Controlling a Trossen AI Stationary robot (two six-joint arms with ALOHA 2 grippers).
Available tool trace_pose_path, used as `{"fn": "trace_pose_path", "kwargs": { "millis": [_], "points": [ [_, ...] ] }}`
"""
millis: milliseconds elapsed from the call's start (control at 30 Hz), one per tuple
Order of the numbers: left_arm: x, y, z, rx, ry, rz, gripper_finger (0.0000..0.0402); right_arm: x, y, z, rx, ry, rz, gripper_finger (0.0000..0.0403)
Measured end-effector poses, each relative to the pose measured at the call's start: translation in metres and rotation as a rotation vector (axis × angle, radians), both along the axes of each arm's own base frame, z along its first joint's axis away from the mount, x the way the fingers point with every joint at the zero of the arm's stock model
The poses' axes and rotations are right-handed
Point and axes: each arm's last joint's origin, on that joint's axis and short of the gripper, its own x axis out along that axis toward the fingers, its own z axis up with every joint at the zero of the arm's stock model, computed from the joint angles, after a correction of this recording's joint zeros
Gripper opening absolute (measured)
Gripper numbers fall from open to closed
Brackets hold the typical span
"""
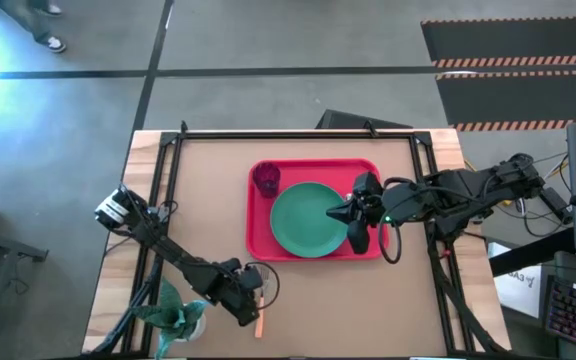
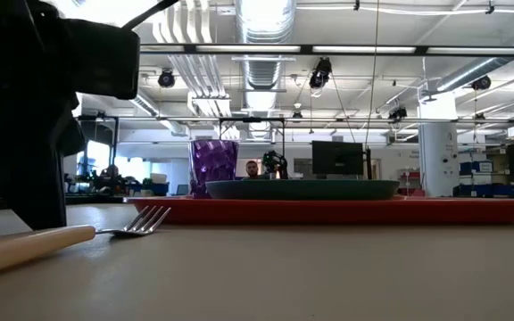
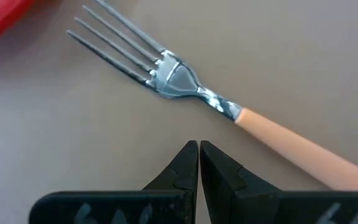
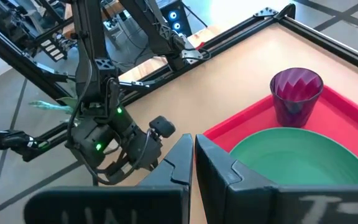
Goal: Pick and place plate/cup/fork/spoon on tray
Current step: Put the orange fork beside the yellow spoon on the red tray
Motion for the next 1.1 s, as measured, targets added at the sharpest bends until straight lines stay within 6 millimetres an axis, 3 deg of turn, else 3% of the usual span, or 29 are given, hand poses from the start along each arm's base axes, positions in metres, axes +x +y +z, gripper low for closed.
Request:
{"fn": "trace_pose_path", "kwargs": {
  "millis": [233, 467, 700, 1100],
  "points": [
    [0.0, 0.001, -0.007, -0.011, -0.012, 0.009, 0.0, 0.0, 0.001, 0.0, 0.01, 0.004, 0.024, 0.0008],
    [0.028, -0.005, -0.019, -0.095, -0.146, 0.044, 0.0, 0.0, 0.001, 0.0, 0.003, 0.002, 0.032, 0.0008],
    [0.046, 0.003, -0.007, -0.066, -0.196, 0.015, 0.0, 0.0, 0.002, 0.0, 0.011, 0.008, 0.055, 0.0008],
    [0.021, 0.003, 0.0, -0.035, 0.025, -0.069, 0.0, 0.0, 0.003, 0.0, 0.023, 0.016, 0.098, 0.0008]
  ]
}}
